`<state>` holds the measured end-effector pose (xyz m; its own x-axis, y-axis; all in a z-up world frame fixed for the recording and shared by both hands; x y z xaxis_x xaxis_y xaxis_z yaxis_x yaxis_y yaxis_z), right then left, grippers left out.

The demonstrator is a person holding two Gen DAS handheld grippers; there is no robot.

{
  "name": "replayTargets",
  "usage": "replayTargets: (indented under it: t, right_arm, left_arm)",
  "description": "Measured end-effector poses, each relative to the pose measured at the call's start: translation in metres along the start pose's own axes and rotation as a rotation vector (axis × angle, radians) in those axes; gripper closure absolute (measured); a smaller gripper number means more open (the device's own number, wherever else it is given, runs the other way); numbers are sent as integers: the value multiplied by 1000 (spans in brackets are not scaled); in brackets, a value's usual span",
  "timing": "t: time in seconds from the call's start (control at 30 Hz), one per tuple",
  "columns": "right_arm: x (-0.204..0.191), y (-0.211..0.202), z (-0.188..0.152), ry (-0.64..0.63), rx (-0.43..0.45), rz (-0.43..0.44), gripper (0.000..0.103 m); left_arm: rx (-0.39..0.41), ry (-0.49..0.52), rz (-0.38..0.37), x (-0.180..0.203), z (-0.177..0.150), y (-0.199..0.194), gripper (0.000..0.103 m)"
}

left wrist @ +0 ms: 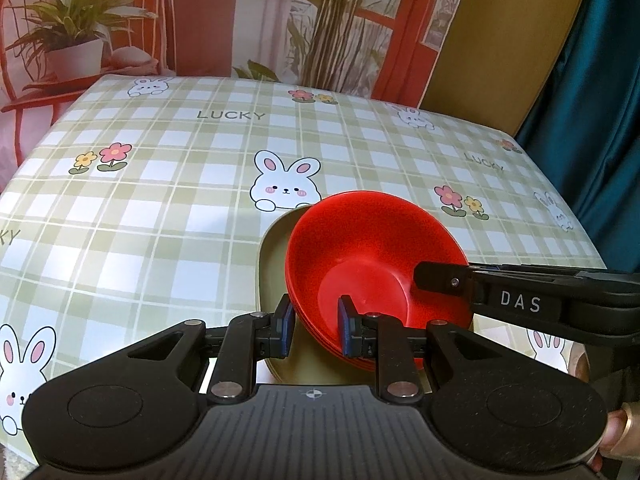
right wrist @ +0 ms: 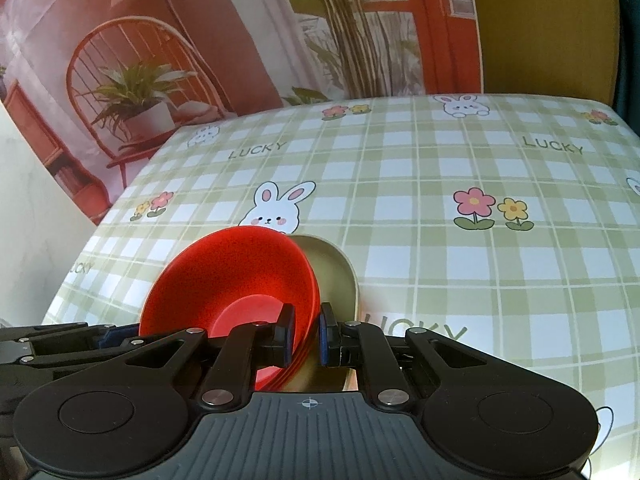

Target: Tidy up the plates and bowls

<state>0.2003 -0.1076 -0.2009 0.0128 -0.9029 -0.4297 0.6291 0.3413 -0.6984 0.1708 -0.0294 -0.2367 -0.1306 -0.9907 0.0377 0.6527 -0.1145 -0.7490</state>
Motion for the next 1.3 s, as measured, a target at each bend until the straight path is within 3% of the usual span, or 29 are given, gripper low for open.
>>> replayTargets:
  t: [0.43,0.67,0.8,1.0,1.13,1.3]
  right_arm:
    - [-3,-5,-1,-41,-8,-54,82]
    - [-7,-17,3,-69,22,-70,76]
    - [-12,-24,6,-89,44,-78,72]
    - [-13,-36,10,-98,75,-93,53]
    - [-12,-43,11,-93,94,-102,34]
    - [-12,-50,12,-89,106,-118,9]
  left_arm:
    - [18,4,40,-1,5,-5,77]
    - [84,37,79,-2,11,-20,52]
    - [112,25,88,-5,15,-27,44]
    - [152,10,109,-9,20,-38,34]
    - [179,5,138,-11,22,-44,27]
    - [190,-6,166,-15,24,-49,26]
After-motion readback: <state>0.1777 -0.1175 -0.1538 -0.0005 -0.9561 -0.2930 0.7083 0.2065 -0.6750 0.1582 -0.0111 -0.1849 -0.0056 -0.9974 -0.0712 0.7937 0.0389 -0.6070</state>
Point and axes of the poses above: each gripper's, at about its wrist camera, not at the fingertips, and y roughly the way its jaws point, x to its right, z to its top, the point moved 6 cm from there along y, roughly the way its jaws point, and after that the axes turned 11 degrees about z, right-handed, at the moved point
